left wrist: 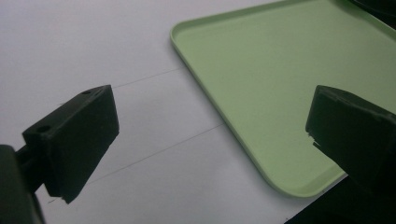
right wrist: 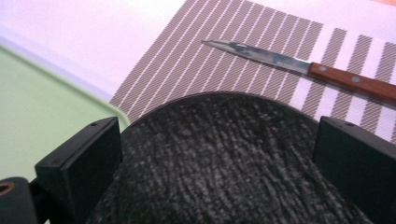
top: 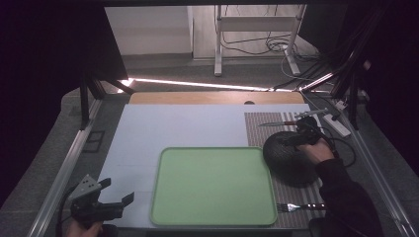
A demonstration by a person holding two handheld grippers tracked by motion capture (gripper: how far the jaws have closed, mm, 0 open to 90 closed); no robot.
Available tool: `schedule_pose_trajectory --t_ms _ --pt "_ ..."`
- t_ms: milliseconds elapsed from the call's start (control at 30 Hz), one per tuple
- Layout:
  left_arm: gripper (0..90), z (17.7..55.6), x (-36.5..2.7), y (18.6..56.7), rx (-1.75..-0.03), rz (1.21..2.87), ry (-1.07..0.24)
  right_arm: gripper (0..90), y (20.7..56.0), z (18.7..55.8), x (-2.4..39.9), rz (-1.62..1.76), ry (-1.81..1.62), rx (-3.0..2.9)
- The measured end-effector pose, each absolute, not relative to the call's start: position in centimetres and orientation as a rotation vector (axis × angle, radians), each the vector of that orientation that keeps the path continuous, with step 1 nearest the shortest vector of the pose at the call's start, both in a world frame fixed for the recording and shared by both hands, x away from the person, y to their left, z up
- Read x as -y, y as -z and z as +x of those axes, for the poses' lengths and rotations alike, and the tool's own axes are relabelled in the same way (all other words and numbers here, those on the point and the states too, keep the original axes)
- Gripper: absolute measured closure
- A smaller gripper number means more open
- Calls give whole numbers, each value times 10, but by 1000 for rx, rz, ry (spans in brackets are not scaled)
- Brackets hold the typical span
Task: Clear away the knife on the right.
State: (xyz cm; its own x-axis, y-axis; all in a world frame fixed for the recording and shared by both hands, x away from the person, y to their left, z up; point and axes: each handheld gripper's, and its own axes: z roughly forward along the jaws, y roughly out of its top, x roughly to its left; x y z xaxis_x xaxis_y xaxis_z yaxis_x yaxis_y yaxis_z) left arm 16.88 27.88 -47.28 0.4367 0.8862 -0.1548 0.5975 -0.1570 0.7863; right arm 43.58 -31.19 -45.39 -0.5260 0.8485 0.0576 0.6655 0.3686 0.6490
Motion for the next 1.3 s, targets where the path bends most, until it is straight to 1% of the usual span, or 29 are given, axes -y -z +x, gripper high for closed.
schedule_pose_trajectory --t_ms 600,1300 --pt "25 169 -279 473 -1266 1853 -434 21 461 472 324 1470 -931 -2249" --pt "25 170 -279 473 -1266 1865 -429 21 470 516 339 1524 -821 -2198"
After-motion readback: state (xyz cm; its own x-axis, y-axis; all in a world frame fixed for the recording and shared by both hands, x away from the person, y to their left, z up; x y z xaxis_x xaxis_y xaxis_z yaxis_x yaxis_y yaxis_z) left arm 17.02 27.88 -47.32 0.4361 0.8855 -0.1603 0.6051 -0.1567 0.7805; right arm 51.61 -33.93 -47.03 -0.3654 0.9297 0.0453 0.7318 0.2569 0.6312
